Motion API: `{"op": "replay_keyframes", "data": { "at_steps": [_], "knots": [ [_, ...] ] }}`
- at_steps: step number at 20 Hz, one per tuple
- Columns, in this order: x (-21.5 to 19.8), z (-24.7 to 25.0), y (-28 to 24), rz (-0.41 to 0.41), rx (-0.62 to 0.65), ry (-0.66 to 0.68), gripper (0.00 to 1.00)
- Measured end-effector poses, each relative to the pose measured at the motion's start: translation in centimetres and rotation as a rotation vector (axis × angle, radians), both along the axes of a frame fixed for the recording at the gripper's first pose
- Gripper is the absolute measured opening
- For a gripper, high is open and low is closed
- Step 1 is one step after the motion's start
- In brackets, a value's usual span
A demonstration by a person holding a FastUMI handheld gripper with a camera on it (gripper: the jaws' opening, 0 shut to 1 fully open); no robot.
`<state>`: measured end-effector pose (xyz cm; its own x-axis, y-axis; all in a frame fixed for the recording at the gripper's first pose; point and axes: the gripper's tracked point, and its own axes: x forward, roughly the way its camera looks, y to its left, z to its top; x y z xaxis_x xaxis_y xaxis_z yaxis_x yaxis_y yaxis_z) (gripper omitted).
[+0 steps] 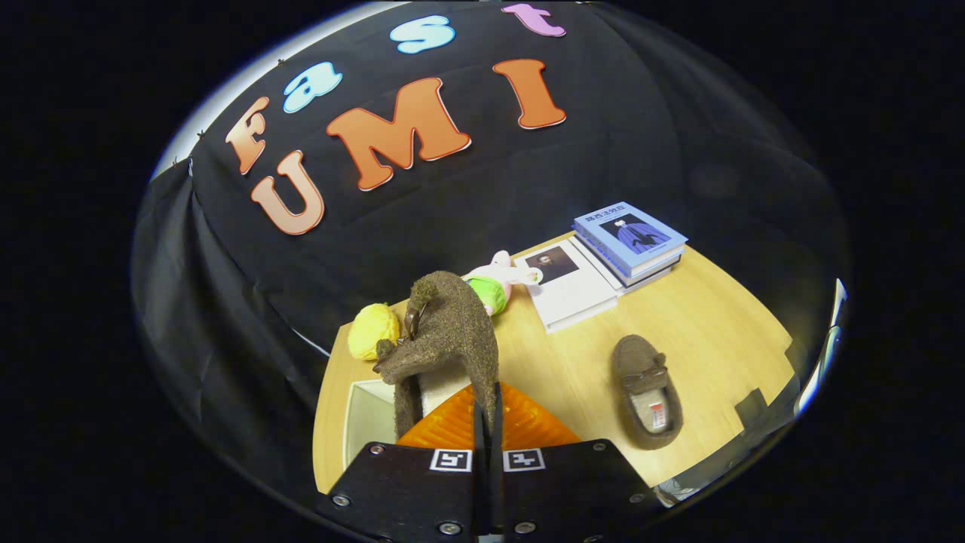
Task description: Open the storage box then place both shoes into the box .Put the left shoe in first, then the right shoe, with the right side of both shoes facing outward in a uniform manner.
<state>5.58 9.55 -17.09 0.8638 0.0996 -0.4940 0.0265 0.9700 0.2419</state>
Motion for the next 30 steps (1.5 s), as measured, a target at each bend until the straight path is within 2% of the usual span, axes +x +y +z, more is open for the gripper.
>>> {"op": "replay_keyframes", "data": {
  "at_steps": [5, 10, 15, 19, 20, 22, 24, 25, 26, 30],
  "knots": [
    [-0.6, -2.7, 5.9, 0.061, 0.034, 0.055, 0.01],
    [-1.2, -6.7, 10.7, 0.118, 0.016, 0.138, 0.01],
    [-1.4, -10.5, 13.4, 0.131, 0.000, 0.212, 0.01],
    [-1.8, -11.5, 15.0, 0.177, -0.040, 0.221, 0.03],
    [-2.0, -11.5, 15.5, 0.198, -0.044, 0.214, 0.08],
    [-2.3, -10.8, 15.9, 0.220, -0.034, 0.194, 0.46],
    [-2.1, -9.8, 14.8, 0.223, -0.075, 0.164, 0.84],
    [-1.8, -9.2, 14.2, 0.226, -0.096, 0.142, 0.93],
    [-1.9, -8.5, 13.5, 0.225, -0.107, 0.121, 0.99],
    [-1.3, -6.3, 9.5, 0.191, -0.117, 0.069, 0.99]
  ]
}}
